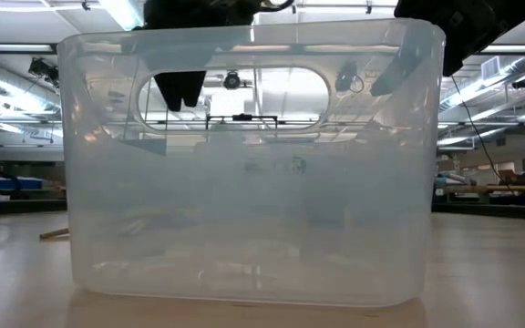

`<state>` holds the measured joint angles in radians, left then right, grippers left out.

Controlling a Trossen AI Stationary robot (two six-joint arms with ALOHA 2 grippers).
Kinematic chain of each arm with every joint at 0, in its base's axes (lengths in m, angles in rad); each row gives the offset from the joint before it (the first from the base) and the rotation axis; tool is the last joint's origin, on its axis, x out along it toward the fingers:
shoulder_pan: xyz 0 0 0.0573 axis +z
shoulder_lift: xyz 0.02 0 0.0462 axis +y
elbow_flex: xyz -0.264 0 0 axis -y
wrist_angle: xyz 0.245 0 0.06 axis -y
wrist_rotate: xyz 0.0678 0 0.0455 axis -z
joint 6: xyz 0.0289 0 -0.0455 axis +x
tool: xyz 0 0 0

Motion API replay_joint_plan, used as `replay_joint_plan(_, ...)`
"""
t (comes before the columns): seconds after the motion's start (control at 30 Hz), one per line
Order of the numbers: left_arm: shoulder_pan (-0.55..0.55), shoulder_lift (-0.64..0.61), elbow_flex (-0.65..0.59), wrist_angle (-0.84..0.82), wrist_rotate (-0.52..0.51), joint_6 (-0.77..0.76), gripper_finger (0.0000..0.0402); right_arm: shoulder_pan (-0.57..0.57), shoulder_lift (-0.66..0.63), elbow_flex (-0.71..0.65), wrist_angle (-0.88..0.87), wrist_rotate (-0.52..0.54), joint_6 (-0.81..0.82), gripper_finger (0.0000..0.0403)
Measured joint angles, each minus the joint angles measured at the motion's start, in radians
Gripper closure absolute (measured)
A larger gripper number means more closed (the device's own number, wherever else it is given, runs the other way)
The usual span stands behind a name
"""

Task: Sort silverware by color (type)
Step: Put the blue spoon into the top transparent bin

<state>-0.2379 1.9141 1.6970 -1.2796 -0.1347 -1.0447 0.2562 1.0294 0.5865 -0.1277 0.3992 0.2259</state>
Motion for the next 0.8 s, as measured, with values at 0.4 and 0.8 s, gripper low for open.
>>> replay_joint_plan(0.4,-0.086,0.001,0.0,-0.001,0.002,-0.119,0.0251,0.0,0.0,0.0,-0.001,0.0,-0.001,0.0309)
replay_joint_plan(0.8,-0.189,0.001,0.0,-0.001,0.002,-0.292,0.0251,0.0,0.0,0.0,0.02,0.0,-0.042,0.0309)
